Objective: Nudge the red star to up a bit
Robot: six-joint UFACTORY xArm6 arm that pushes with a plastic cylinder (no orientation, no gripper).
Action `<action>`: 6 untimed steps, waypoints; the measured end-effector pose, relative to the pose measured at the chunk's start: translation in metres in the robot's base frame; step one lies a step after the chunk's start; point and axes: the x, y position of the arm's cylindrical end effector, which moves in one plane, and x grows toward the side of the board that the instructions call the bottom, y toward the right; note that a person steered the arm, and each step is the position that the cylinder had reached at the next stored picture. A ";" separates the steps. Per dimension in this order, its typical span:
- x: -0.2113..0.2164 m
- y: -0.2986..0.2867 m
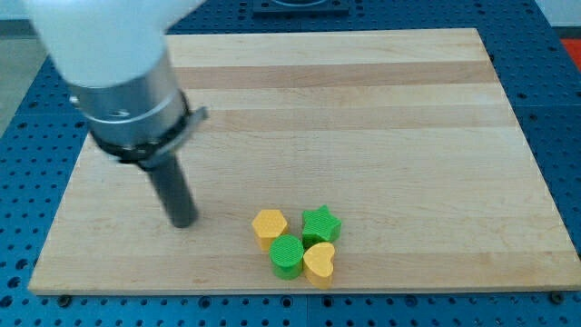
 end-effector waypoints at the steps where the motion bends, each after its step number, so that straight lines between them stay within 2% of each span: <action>1: -0.020 -0.078; 2: -0.020 -0.083; 3: -0.040 -0.087; 4: -0.089 -0.088; 6: -0.096 -0.097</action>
